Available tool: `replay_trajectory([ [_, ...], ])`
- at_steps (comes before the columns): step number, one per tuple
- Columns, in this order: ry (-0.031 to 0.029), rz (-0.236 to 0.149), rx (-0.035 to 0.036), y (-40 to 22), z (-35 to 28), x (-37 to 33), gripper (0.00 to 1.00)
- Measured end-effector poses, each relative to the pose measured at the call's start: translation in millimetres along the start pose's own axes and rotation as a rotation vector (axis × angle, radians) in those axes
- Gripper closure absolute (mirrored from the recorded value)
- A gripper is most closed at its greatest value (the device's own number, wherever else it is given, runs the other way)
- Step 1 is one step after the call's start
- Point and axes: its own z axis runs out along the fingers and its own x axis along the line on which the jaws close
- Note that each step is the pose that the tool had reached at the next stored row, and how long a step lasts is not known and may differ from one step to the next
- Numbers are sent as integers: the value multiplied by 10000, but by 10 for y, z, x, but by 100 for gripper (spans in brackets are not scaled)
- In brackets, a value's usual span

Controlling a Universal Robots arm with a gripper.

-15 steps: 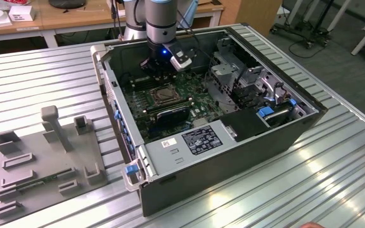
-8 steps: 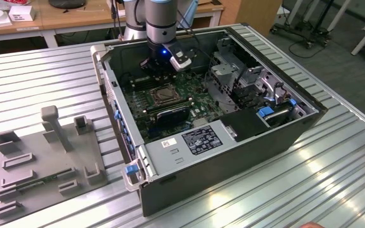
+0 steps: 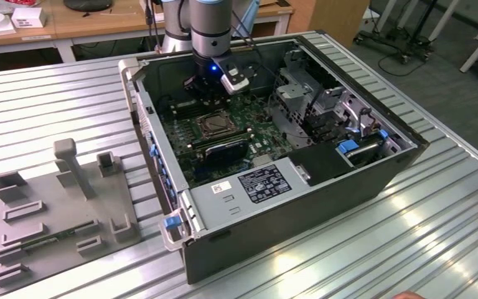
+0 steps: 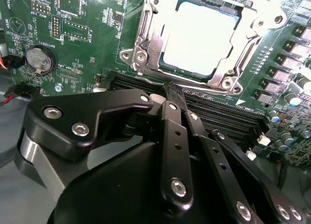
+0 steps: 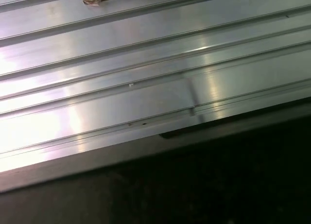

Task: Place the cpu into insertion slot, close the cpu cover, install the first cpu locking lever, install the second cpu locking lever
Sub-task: 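Install the first cpu locking lever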

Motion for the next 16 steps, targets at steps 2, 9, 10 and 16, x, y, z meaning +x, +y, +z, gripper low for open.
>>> replay_trajectory([
  [2,-23,242,14,0,0,1,90],
  [9,-61,647,37,0,1,0,90],
  [10,-61,648,37,0,1,0,90],
  [16,-61,648,39,4,5,-18,90],
])
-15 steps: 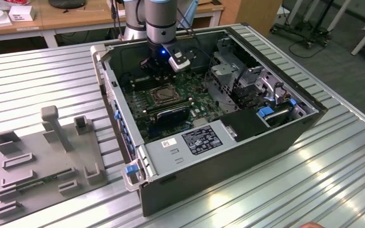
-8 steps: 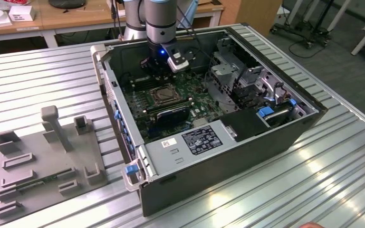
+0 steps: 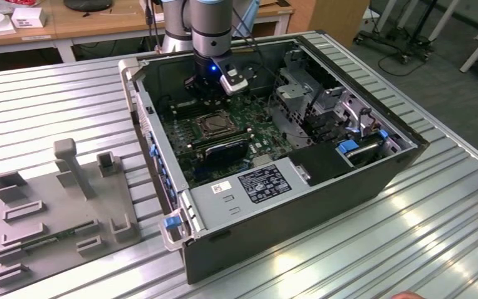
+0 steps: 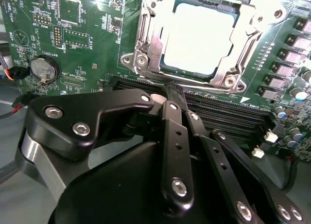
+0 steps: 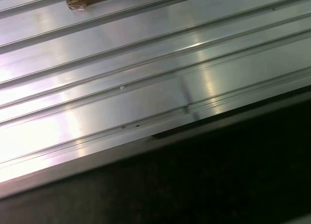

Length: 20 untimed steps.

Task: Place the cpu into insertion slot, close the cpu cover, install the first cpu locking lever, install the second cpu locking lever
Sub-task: 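Install the first cpu locking lever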

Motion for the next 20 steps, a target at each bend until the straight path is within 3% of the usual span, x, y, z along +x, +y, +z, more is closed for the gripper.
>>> replay_trajectory([
  [20,0,4,-2,-16,-7,-6,90],
])
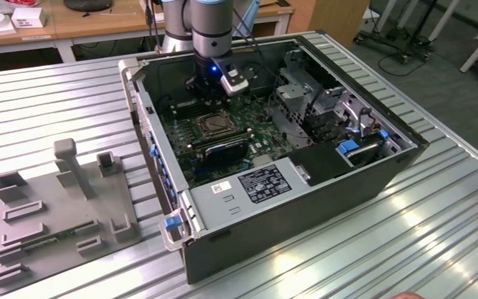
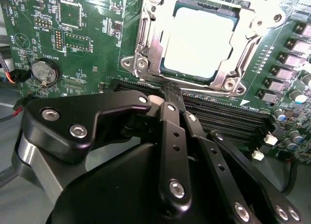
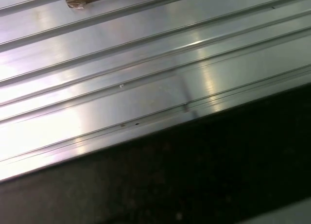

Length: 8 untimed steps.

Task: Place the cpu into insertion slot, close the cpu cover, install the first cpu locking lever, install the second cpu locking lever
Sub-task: 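Install the first cpu locking lever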

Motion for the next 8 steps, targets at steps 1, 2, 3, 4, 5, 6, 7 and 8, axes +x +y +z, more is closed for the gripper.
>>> replay_trajectory([
  [1,0,2,0,1,-10,-1,90],
  [2,-1,5,0,2,-21,-1,90],
  [3,-1,7,0,3,-32,-2,90],
  [4,-2,11,-1,5,-45,-3,90],
  [5,-2,14,-1,6,-58,-4,90],
  [6,-2,21,0,7,-65,-4,90],
  [7,-4,34,0,7,-66,-4,90],
  [8,-5,49,-2,7,-66,-4,90],
])
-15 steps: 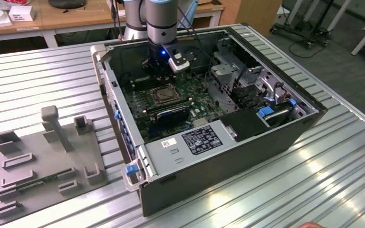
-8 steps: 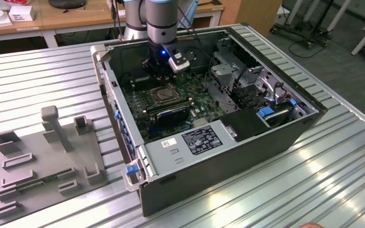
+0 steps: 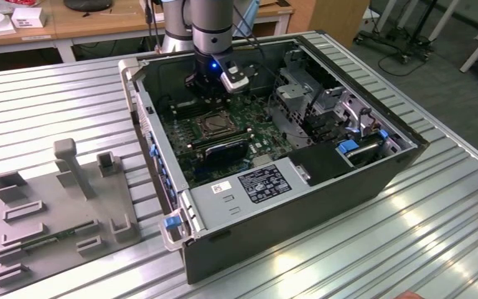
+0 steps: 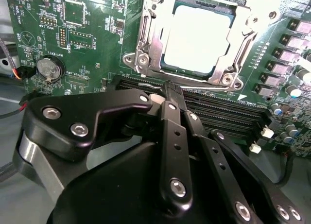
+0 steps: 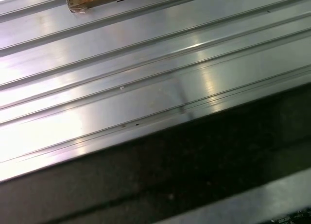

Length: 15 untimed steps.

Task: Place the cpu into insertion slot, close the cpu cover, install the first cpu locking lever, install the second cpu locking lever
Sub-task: 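Install the first cpu locking lever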

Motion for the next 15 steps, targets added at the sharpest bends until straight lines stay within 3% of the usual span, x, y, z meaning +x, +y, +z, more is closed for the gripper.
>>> replay_trajectory([
  [2,4,17,-16,-1,-2,1,90],
  [3,9,23,-71,-2,-2,3,90],
  [6,44,44,-361,-3,-1,7,90],
  [7,53,47,-411,-4,-1,7,90],
  [15,38,46,-427,-24,-2,0,90],
])
